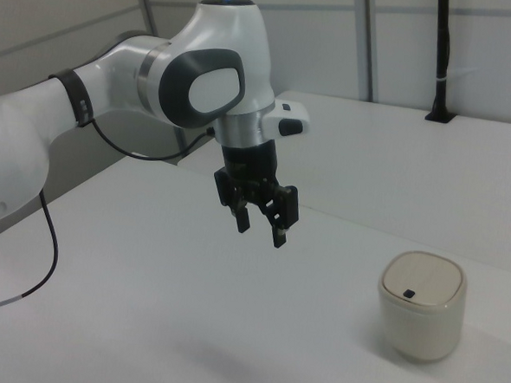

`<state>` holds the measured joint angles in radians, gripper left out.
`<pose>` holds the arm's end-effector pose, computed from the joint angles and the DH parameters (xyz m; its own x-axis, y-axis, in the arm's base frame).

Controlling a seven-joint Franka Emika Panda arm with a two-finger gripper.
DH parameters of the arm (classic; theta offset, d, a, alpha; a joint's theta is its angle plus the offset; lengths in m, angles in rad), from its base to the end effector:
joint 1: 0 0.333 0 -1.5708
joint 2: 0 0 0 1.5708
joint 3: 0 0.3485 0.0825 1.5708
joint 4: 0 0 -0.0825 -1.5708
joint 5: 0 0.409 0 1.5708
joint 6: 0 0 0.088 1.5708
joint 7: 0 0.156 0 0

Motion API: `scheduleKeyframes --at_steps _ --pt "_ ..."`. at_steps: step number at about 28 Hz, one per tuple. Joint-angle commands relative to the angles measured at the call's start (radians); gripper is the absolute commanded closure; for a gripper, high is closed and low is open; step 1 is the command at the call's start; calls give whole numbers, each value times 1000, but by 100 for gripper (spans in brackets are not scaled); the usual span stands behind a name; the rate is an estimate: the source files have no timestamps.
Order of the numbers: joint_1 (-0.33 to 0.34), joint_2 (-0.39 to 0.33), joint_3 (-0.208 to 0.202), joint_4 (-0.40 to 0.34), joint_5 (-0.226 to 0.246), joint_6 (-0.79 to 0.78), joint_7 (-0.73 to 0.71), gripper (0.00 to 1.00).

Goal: Open the trash can
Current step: 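Move the gripper over the cream trash can and lower onto its lid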

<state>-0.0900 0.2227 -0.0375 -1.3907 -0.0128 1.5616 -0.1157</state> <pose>0.6441 -0.0821 0.5595 0.9985 -0.0113 -0.0537 -0.0105 -0.9998 0.0150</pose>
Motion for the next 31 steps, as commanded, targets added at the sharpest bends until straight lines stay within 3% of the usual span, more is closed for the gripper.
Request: scheduleKeyframes --at_steps 1,13,31 --pt "-13 -8 -7 2 10 -12 -28 100" --pt "-68 24 -7 1 8 158 -28 100" --pt "-195 202 -8 -2 2 538 -10 100"
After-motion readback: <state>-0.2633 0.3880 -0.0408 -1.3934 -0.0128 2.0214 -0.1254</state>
